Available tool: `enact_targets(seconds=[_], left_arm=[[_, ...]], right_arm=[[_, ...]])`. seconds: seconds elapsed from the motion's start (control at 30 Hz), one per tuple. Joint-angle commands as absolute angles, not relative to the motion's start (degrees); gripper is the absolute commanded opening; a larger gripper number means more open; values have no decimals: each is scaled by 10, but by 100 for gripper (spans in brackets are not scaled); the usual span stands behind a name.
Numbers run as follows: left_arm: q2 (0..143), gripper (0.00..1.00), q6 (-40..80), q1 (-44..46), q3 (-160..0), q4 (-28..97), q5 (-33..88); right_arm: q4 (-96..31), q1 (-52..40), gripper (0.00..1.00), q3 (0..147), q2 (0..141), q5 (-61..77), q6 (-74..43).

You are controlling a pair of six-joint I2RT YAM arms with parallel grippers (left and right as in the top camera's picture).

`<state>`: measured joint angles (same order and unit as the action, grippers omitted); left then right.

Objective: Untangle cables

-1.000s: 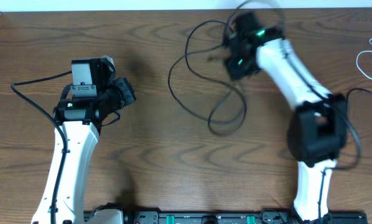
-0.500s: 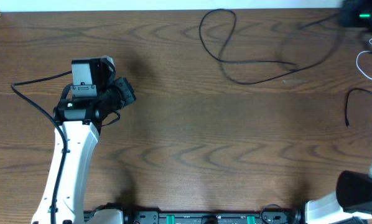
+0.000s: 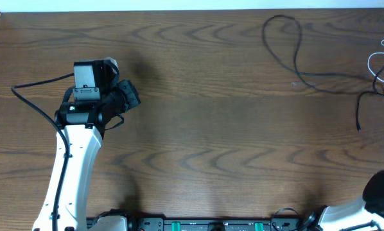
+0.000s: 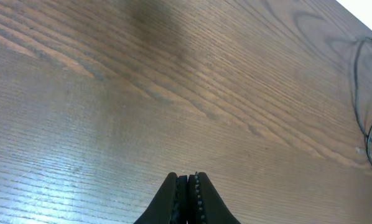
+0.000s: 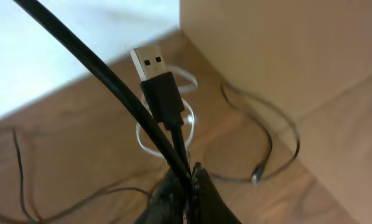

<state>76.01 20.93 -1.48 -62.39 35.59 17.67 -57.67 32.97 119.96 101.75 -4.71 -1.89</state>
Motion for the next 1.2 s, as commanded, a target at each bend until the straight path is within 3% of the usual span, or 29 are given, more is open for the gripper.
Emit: enact_targets(seconds=[0.0,0.1,0.17,0.27,0.33,0.43,0.67,0.9,1.17], left_arm=[[760,8,202,-17,-630,355,169],[760,8,202,-18,-630,356,169],[760,8,202,-17,-630,356,169],[760,8,202,-18,-630,356,169],[760,8,202,-17,-630,356,169],[760,8,202,-17,-630,356,169],[760,8,202,-17,-630,356,169],[760,8,202,-17,-630,358,169],[760,8,202,-17,-629,357,169]], right_arm=[[-601,333,1,1203,1069,-78,-66],[-624,333,3,1203,1112,-105,-110],[-633,333,17,1203,1138,-105,-112],[-643,333,58,1203,1173,-104,-111],[-651,333,67,1203,1185,-103,-111],[-651,333,69,1203,1188,-68,-104],[-637,301,74,1207,1186,170,-22],[-606,204,80,1206,1211,175,-1],[-512,95,80,1206,1316,175,42]])
